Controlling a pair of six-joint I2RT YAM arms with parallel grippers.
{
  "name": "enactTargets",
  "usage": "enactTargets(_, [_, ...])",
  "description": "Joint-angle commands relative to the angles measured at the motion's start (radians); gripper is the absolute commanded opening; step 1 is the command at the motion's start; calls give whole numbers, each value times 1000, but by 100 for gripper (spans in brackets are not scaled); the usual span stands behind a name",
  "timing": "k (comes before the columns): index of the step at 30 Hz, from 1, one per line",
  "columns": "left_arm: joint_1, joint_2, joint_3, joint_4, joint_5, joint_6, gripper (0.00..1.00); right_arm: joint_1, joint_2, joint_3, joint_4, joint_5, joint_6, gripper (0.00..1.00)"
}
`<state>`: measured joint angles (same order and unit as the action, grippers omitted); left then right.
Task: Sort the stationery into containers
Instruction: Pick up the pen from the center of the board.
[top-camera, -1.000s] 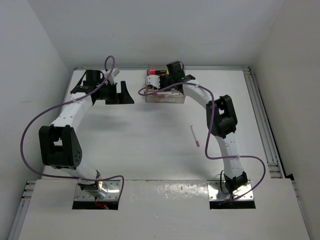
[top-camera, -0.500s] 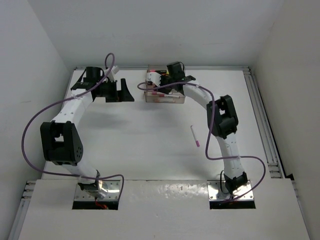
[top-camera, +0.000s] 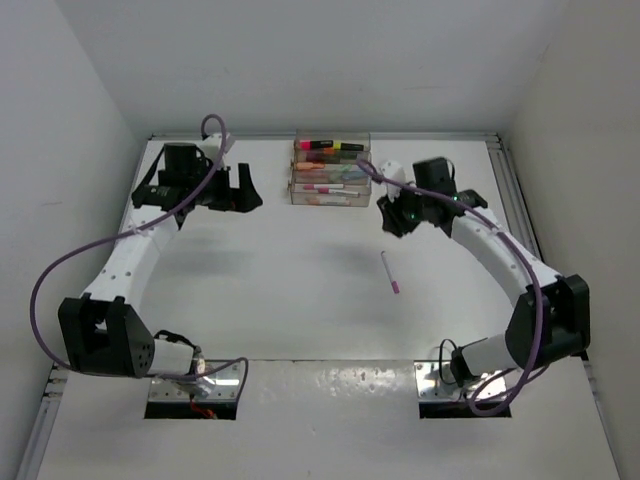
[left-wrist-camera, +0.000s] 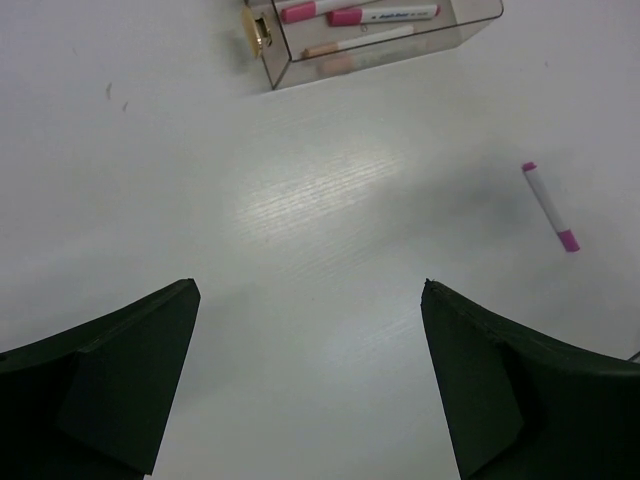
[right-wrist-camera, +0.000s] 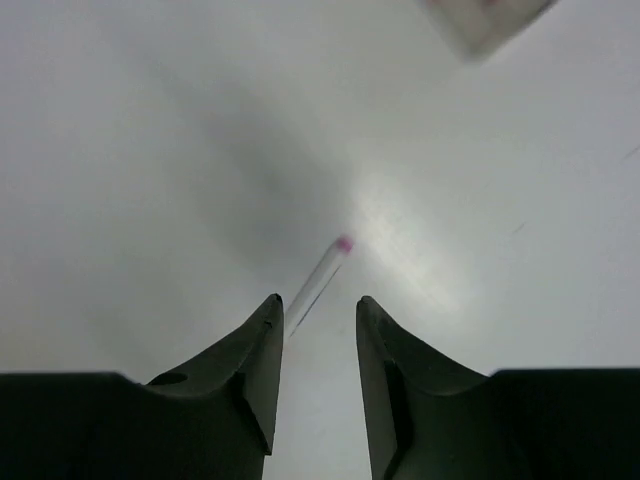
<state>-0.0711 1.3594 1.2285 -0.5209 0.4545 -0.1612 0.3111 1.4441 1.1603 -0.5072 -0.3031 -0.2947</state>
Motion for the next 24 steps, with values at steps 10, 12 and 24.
enactTargets(10, [-91,-152,-130,88,-149,0,100,-4,151,-200,45,97,339,37])
enactTargets(12, [-93,-154,-139,82,-155,-3,100,-4,185,-186,55,101,351,37])
enactTargets(24, [-105,-157,-164,101,-243,-31,100,36,349,-129,101,206,352,35])
